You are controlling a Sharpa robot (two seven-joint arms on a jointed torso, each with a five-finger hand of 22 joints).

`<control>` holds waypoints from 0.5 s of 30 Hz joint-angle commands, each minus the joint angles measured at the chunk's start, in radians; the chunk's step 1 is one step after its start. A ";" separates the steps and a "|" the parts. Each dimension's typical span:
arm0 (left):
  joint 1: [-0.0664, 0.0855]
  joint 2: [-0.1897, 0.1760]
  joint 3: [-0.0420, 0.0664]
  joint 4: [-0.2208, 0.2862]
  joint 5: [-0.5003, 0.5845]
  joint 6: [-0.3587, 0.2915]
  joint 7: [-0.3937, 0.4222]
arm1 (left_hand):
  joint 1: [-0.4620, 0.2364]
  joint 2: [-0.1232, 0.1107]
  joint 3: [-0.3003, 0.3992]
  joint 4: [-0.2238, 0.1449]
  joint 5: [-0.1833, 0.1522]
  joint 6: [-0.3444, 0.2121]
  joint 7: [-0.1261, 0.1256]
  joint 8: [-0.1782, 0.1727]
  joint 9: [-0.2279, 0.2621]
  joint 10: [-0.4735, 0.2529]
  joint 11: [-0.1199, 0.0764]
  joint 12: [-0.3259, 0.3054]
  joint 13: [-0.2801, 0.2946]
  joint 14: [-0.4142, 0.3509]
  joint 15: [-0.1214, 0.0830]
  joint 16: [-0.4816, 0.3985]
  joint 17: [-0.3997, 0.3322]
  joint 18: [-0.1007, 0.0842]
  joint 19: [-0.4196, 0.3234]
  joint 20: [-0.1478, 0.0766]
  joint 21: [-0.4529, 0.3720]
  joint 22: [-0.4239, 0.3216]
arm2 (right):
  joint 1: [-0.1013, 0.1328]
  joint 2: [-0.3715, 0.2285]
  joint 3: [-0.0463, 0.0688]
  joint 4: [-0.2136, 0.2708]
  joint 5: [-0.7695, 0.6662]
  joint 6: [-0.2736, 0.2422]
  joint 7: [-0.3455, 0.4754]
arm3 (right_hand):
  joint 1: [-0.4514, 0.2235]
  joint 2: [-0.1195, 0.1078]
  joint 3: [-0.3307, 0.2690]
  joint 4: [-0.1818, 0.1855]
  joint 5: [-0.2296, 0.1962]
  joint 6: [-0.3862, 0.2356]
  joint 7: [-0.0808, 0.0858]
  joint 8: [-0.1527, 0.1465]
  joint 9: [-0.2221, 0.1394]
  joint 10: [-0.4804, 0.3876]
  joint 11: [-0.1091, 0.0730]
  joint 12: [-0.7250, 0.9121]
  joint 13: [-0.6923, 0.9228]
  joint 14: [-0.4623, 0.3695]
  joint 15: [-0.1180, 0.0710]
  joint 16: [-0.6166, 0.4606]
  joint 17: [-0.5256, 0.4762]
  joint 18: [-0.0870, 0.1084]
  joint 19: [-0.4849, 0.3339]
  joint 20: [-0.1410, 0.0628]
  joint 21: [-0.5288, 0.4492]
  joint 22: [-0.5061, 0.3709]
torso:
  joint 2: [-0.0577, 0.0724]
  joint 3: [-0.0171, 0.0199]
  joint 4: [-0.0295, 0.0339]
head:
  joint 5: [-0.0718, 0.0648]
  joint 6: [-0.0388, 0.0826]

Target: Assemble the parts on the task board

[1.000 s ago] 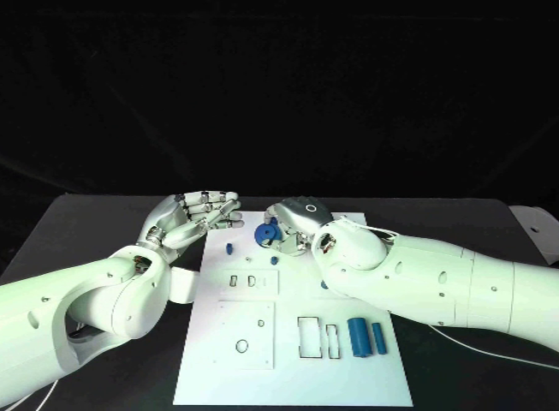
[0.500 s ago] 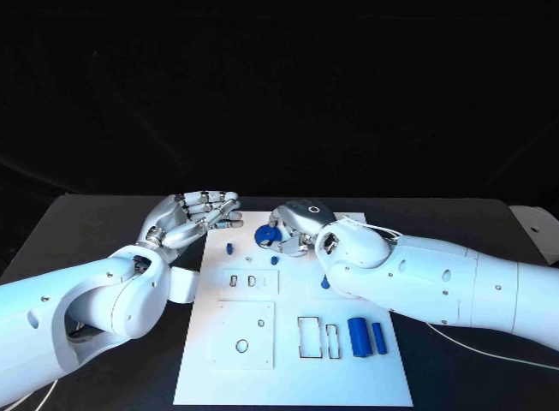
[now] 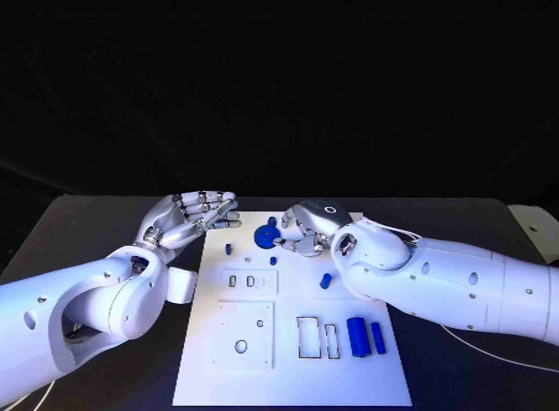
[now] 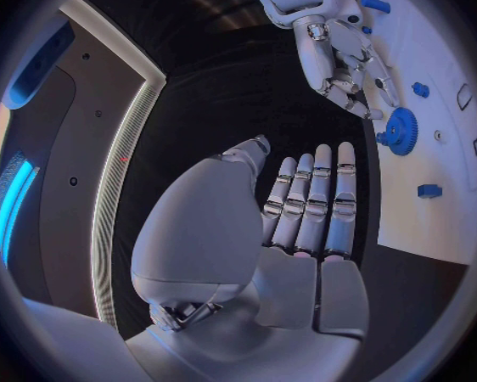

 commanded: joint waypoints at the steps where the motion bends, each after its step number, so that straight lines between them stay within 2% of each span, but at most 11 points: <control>1: 0.001 -0.002 0.001 0.000 0.002 0.012 0.010 | 0.000 0.003 0.007 -0.001 -0.005 -0.007 0.035 -0.006 -0.001 -0.010 0.000 -0.006 0.000 -0.007 -0.002 -0.004 0.002 0.013 0.005 0.003 0.000 -0.001 | 0.009 -0.057 0.006 0.048 0.061 -0.106 0.059 | 0.034 -0.006 0.022 -0.006 0.003 0.008 -0.002 -0.005 0.000 0.008 -0.003 0.007 0.065 0.085 -0.002 0.001 0.175 -0.014 0.105 0.002 0.004 0.263 | -0.002 0.0003 -0.0024 | -0.001 0.004; 4: 0.001 -0.007 0.001 0.000 0.002 0.015 0.010 | 0.001 0.003 0.008 -0.002 -0.005 -0.008 0.035 -0.006 -0.002 -0.011 0.000 -0.006 0.000 -0.007 -0.002 -0.005 0.002 0.013 0.005 0.003 0.000 -0.002 | 0.027 -0.133 0.010 0.095 0.181 -0.123 0.145 | 0.069 -0.011 0.045 -0.017 -0.008 0.005 0.000 -0.012 -0.002 0.008 -0.002 0.007 0.065 0.083 -0.002 -0.002 0.170 -0.014 0.105 0.001 0.004 0.263 | -0.004 0.0010 -0.0079 | -0.002 0.006; 5: 0.001 -0.008 0.001 0.000 0.002 0.016 0.011 | 0.001 0.003 0.008 -0.003 -0.005 -0.009 0.035 -0.006 -0.002 -0.011 0.000 -0.006 0.000 -0.008 -0.002 -0.005 0.002 0.013 0.005 0.003 0.000 -0.002 | 0.032 -0.153 0.010 0.104 0.218 -0.120 0.167 | 0.106 -0.023 0.062 -0.038 -0.036 0.010 0.001 -0.014 -0.001 0.004 -0.001 0.002 0.062 0.081 -0.002 -0.005 0.162 -0.014 0.105 0.001 0.004 0.263 | -0.005 0.0018 -0.0114 | -0.002 0.006; 6: 0.001 -0.010 0.001 0.000 0.002 0.018 0.011 | 0.001 0.003 0.008 -0.003 -0.005 -0.009 0.035 -0.006 -0.002 -0.011 0.000 -0.006 0.000 -0.008 -0.002 -0.005 0.002 0.013 0.005 0.003 0.000 -0.002 | 0.039 -0.187 0.011 0.118 0.282 -0.104 0.208 | 0.115 -0.028 0.065 -0.044 -0.044 0.011 0.000 -0.014 -0.001 0.003 -0.002 0.001 0.061 0.081 -0.002 -0.005 0.161 -0.014 0.105 0.001 0.004 0.263 | -0.006 0.0021 -0.0135 | -0.003 0.005; 7: 0.001 -0.012 0.001 0.000 0.002 0.019 0.011 | 0.001 0.003 0.008 -0.003 -0.005 -0.008 0.035 -0.006 -0.002 -0.011 0.000 -0.006 0.000 -0.008 -0.002 -0.005 0.003 0.013 0.005 0.003 0.000 -0.002 | 0.045 -0.215 0.012 0.127 0.331 -0.089 0.235 | 0.153 -0.041 0.077 -0.070 -0.068 0.012 0.001 -0.017 -0.002 0.004 -0.001 0.002 0.063 0.082 -0.002 -0.003 0.167 -0.014 0.105 0.001 0.004 0.263 | -0.007 0.0025 -0.0166 | -0.004 0.006; 9: 0.001 -0.014 0.001 -0.003 0.002 0.024 0.012 | 0.001 0.002 0.008 -0.003 -0.005 -0.008 0.034 -0.006 -0.001 -0.010 -0.001 -0.006 0.001 -0.008 -0.002 -0.005 0.003 0.013 0.005 0.003 0.000 -0.002 | 0.055 -0.273 0.013 0.136 0.430 -0.051 0.286 | 0.178 -0.050 0.085 -0.088 -0.077 0.007 -0.002 -0.024 -0.004 -0.003 -0.004 -0.007 0.055 0.082 -0.003 -0.003 0.168 -0.014 0.105 0.001 0.004 0.263 | -0.009 0.0035 -0.0218 | -0.005 0.009; 11: 0.001 -0.013 0.001 -0.005 0.002 0.027 0.013 | 0.001 0.001 0.008 -0.004 -0.005 -0.007 0.034 -0.006 -0.001 -0.009 -0.001 -0.005 0.001 -0.008 -0.002 -0.005 0.003 0.013 0.004 0.003 0.000 -0.002 | 0.058 -0.298 0.013 0.135 0.469 -0.029 0.306 | 0.186 -0.061 0.084 -0.096 -0.078 0.006 -0.003 -0.026 -0.005 -0.007 -0.005 -0.011 0.052 0.082 -0.004 -0.003 0.169 -0.014 0.105 0.000 0.004 0.263 | -0.013 0.0048 -0.0261 | -0.007 0.007; 12: 0.001 -0.012 0.001 -0.008 0.002 0.029 0.014 | 0.001 0.001 0.008 -0.004 -0.005 -0.007 0.034 -0.005 -0.001 -0.008 -0.001 -0.005 0.001 -0.008 -0.002 -0.005 0.003 0.013 0.004 0.003 0.000 -0.002 | 0.060 -0.321 0.013 0.132 0.499 -0.008 0.324 | 0.192 -0.065 0.083 -0.100 -0.082 0.007 -0.006 -0.027 -0.005 -0.007 -0.007 -0.012 0.052 0.083 -0.005 -0.002 0.171 -0.014 0.105 -0.001 0.004 0.263 | -0.015 0.0058 -0.0276 | -0.012 0.005; 13: 0.001 -0.011 0.001 -0.010 0.002 0.031 0.014 | 0.001 0.001 0.008 -0.004 -0.005 -0.007 0.034 -0.005 -0.001 -0.008 -0.001 -0.005 0.001 -0.008 -0.002 -0.005 0.003 0.013 0.004 0.003 0.000 -0.002 | 0.061 -0.343 0.013 0.129 0.517 0.012 0.339 | 0.204 -0.068 0.086 -0.108 -0.086 0.008 -0.011 -0.029 -0.005 -0.011 -0.011 -0.017 0.048 0.083 -0.008 -0.002 0.171 -0.014 0.105 -0.003 0.004 0.263 | -0.016 0.0064 -0.0278 | -0.021 0.009; 15: 0.001 -0.010 0.001 -0.013 0.002 0.034 0.014 | 0.002 0.001 0.008 -0.005 -0.005 -0.006 0.033 -0.005 -0.001 -0.007 -0.001 -0.004 0.001 -0.008 -0.002 -0.005 0.003 0.013 0.004 0.003 0.000 -0.003 | 0.061 -0.381 0.013 0.117 0.532 0.044 0.368 | 0.220 -0.074 0.088 -0.118 -0.086 0.014 -0.016 -0.029 -0.005 -0.016 -0.015 -0.023 0.044 0.083 -0.012 -0.002 0.174 -0.014 0.105 -0.006 0.004 0.263 | -0.016 0.0086 -0.0277 | -0.026 0.008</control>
